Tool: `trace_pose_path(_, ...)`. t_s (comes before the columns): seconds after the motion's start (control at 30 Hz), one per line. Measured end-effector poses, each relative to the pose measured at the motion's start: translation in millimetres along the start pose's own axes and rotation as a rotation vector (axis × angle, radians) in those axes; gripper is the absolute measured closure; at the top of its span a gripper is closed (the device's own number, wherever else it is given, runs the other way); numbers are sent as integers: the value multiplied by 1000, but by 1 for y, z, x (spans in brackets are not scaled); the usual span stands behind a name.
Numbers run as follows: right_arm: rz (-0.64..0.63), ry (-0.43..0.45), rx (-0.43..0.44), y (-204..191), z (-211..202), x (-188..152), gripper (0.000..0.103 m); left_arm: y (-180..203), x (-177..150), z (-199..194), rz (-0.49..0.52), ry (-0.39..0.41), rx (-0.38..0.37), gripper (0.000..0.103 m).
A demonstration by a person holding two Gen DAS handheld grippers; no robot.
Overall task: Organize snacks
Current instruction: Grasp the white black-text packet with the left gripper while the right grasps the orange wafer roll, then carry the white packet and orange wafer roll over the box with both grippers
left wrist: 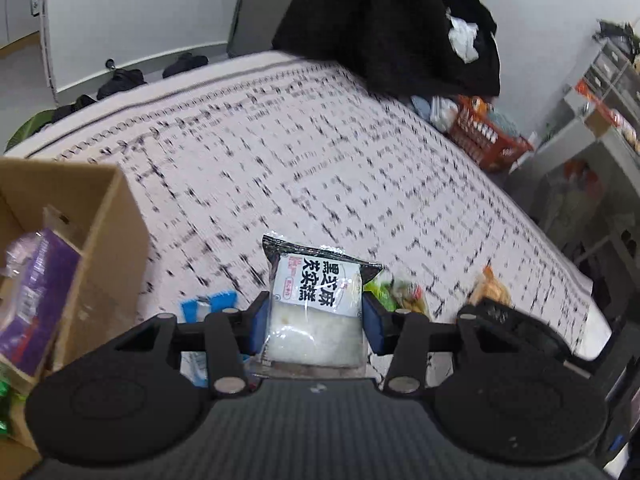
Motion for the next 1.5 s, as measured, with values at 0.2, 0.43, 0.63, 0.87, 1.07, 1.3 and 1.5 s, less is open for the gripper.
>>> trace_pose_path(0.2, -26, 36, 104, -12, -33, 2, 68, -13, 11, -39, -20, 52, -9, 56)
trace_pose_path(0.43, -120, 44, 161, -38, -62, -11, 68, -36, 19, -84, -43, 102, 1, 56)
trace_pose_path(0.63, -151, 28, 211, -68, -75, -21, 68, -59, 22, -114, -65, 134, 12, 56)
trace_pose_path(0.87, -229, 36, 274, -110, -93, -40, 68, -96, 20, -139, -118, 158, 46, 56)
trace_pose_path(1.07, -319, 29, 322, -147, -106, -60, 68, -133, 18, -153, -181, 161, 69, 56)
trace_pose_path(1.3, -391, 16, 363, -175, -118, -80, 68, -167, 15, -162, -228, 153, 94, 56)
trace_pose_path(1.5, -433, 13, 400, -190, -126, -89, 68, -181, 14, -161, -251, 144, 98, 56)
Point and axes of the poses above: each gripper's, at about its wrist camera, not at the fingertips, and z roughly the way its jaws point, y to its right, x to its top, the point moved 5 cm from there along z, roughly the way its jaws point, and after that the axes turned 11 degrees about -y, right-handed, at the moved point
